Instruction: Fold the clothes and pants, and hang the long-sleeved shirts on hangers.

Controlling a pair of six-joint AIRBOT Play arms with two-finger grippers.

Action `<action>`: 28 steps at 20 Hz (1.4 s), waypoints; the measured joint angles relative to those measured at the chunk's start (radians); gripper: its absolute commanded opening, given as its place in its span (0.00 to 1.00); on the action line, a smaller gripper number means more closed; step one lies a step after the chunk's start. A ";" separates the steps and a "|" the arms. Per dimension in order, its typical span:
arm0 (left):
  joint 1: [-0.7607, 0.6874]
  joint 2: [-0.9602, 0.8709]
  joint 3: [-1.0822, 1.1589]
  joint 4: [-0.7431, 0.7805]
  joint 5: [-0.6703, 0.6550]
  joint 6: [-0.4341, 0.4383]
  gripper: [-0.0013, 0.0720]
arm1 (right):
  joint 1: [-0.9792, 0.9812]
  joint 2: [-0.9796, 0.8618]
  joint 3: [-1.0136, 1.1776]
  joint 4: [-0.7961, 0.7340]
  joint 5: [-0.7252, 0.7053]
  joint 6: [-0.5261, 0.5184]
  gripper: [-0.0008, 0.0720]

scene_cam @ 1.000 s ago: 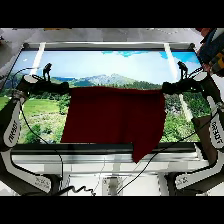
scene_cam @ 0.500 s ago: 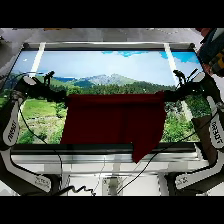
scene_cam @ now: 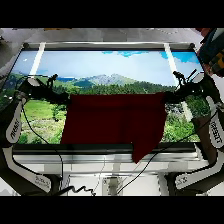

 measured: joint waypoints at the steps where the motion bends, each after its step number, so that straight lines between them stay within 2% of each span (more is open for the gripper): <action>1: 0.000 -0.001 0.000 -0.001 -0.003 0.001 0.42 | 0.000 0.000 -0.001 -0.005 0.004 0.000 0.19; 2: 0.000 -0.001 0.000 -0.002 -0.008 0.002 0.26 | -0.001 -0.001 -0.003 -0.016 0.016 -0.010 0.18; 3: 0.000 0.000 0.000 -0.003 -0.014 0.003 0.17 | -0.004 -0.001 -0.004 -0.029 0.036 -0.022 0.18; 4: 0.000 0.003 0.000 -0.003 -0.023 0.003 0.16 | -0.010 0.000 -0.005 -0.039 0.060 -0.031 0.18; 5: 0.001 0.010 0.000 -0.004 -0.029 0.003 0.03 | -0.019 0.000 -0.006 -0.048 0.088 -0.039 0.18; 9: 0.019 0.072 0.000 -0.005 -0.050 0.003 0.04 | -0.076 0.024 -0.061 -0.061 0.189 -0.053 0.18; 15: 0.066 0.274 0.000 -0.005 -0.098 0.003 0.04 | -0.142 0.153 -0.378 -0.033 0.268 -0.097 0.18; 16: 0.071 0.311 0.000 -0.001 -0.107 0.003 0.08 | -0.145 0.179 -0.435 -0.015 0.270 -0.107 0.24; 17: 0.074 0.348 0.000 0.005 -0.114 0.004 0.45 | -0.148 0.201 -0.484 0.005 0.269 -0.114 0.40; 18: 0.077 0.380 0.000 0.010 -0.116 0.006 0.89 | -0.150 0.220 -0.531 0.025 0.262 -0.120 0.53; 19: 0.078 0.401 0.000 0.018 -0.121 0.013 0.99 | -0.151 0.233 -0.566 0.052 0.256 -0.125 0.54; 22: 0.082 0.438 0.000 0.042 -0.125 0.018 0.98 | -0.154 0.256 -0.630 0.135 0.253 -0.129 0.53; 23: 0.082 0.443 0.000 0.061 -0.127 0.013 0.83 | -0.154 0.260 -0.641 0.152 0.256 -0.129 0.54; 24: 0.083 0.447 0.000 0.086 -0.130 -0.010 0.53 | -0.154 0.263 -0.649 0.170 0.262 -0.130 0.54; 25: 0.084 0.450 0.000 0.116 -0.134 -0.025 0.13 | -0.154 0.265 -0.654 0.180 0.263 -0.130 0.53; 26: 0.084 0.452 0.000 0.156 -0.143 -0.041 0.04 | -0.155 0.267 -0.658 0.186 0.265 -0.130 0.53; 28: 0.088 0.454 0.000 0.272 -0.170 -0.081 0.04 | -0.155 0.269 -0.664 0.189 0.264 -0.133 0.53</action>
